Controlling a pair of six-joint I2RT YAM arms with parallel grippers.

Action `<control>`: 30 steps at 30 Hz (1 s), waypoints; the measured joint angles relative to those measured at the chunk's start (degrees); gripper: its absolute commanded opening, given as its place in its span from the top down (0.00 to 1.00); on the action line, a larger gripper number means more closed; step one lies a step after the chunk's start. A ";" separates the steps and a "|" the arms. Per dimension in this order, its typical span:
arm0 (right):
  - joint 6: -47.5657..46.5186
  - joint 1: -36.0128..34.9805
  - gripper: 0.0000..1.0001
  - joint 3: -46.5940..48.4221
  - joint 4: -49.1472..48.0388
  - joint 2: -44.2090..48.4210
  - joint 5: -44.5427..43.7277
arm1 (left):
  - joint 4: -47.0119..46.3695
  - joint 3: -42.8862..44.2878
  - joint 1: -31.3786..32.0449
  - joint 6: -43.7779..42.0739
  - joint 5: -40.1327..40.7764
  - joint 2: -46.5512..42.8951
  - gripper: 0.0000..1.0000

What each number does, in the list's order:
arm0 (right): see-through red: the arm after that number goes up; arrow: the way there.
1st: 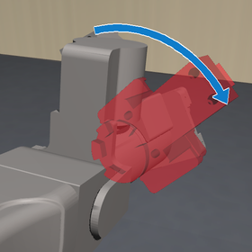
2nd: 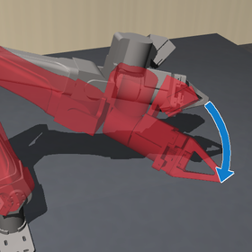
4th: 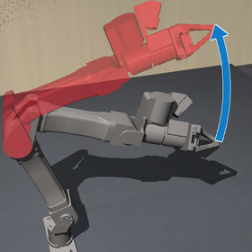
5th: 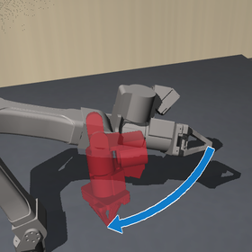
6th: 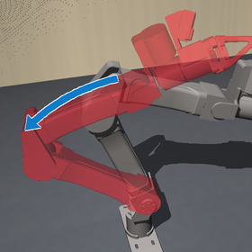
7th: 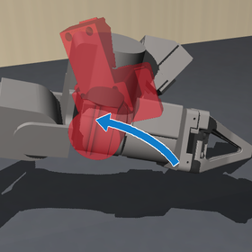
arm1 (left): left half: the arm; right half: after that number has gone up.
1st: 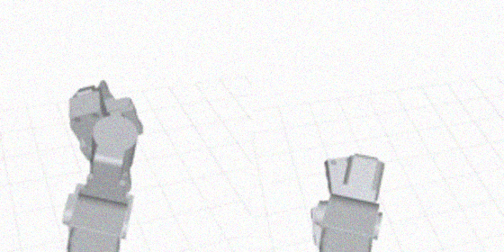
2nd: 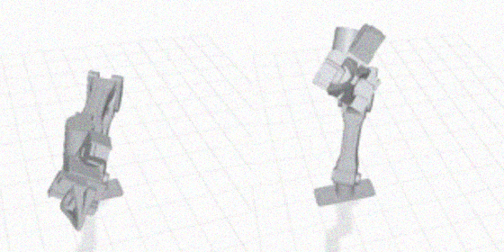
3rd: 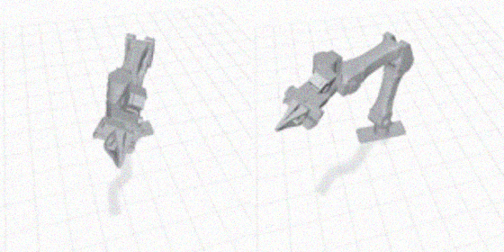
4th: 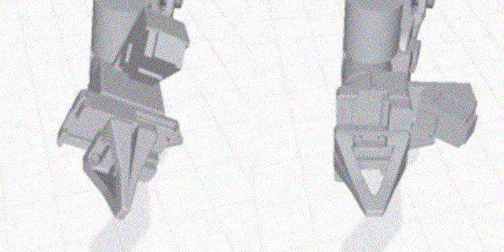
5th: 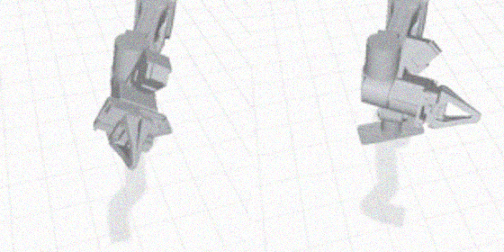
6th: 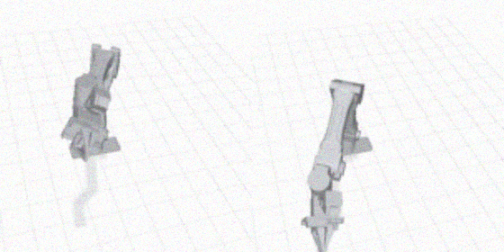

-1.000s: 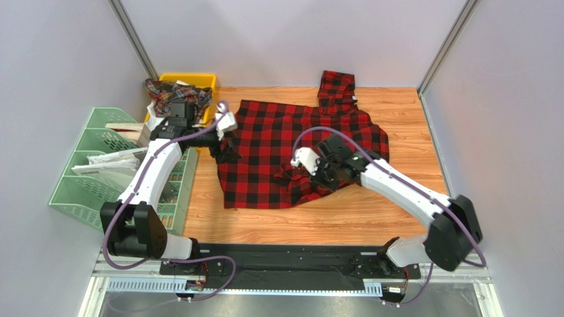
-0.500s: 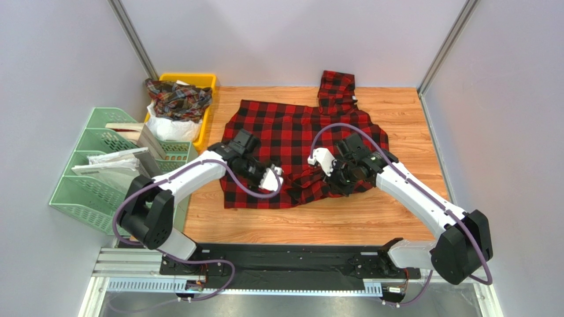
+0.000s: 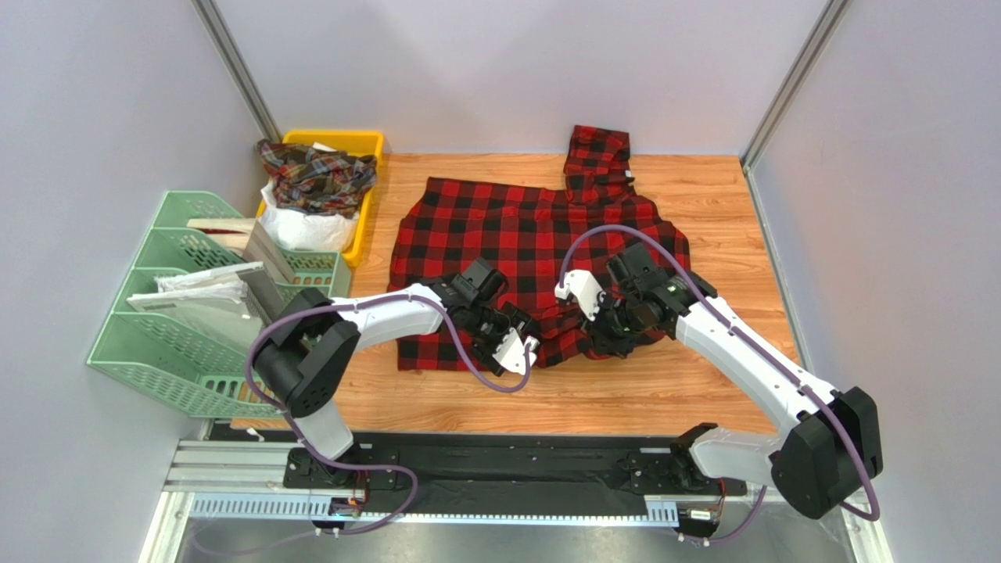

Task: Fold and stack the long sleeve shirts
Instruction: Flatten the shirt out

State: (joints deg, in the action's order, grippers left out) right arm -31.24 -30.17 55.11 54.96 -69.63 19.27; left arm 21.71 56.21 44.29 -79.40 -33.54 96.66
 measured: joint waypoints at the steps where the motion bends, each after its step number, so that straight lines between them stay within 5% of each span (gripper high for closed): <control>1: 0.00 0.02 1.00 0.00 0.11 0.04 0.02 | -0.66 0.26 0.31 -0.02 0.48 0.76 0.29; 4: 0.00 0.15 1.00 0.00 0.26 0.31 0.28 | -1.99 0.98 1.05 0.26 1.62 2.89 0.43; 7: -0.02 0.26 1.00 -0.15 0.33 0.85 0.44 | -3.04 1.77 1.40 0.81 2.27 4.33 0.68; 8: -0.04 0.26 1.00 -0.33 0.33 1.05 0.44 | -3.15 1.97 1.44 1.20 2.38 4.46 0.88; 10: -0.07 0.26 1.00 -0.79 0.57 1.42 0.48 | -3.28 2.64 1.49 2.12 2.43 4.61 0.99; 20: -2.10 2.05 0.99 -2.67 2.82 3.15 0.48 | 7.06 8.46 2.71 7.17 -2.27 -2.08 1.00; 25: -6.75 7.28 0.96 -4.98 7.19 8.22 0.72 | 16.72 14.16 9.86 11.17 -7.72 -9.62 1.00; 29: -11.19 10.75 0.34 -6.80 11.93 15.37 -0.31 | 19.78 19.17 19.21 17.66 -10.36 -10.27 1.00; 30: -12.37 11.61 0.30 -6.93 13.25 17.07 -0.70 | 20.15 20.24 21.42 19.23 -10.78 -9.62 1.00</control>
State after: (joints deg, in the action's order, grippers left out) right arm -43.62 -18.57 48.18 68.20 -52.56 18.57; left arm 41.87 76.44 65.71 -60.16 -44.31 87.05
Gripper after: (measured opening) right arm 0.438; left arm 0.006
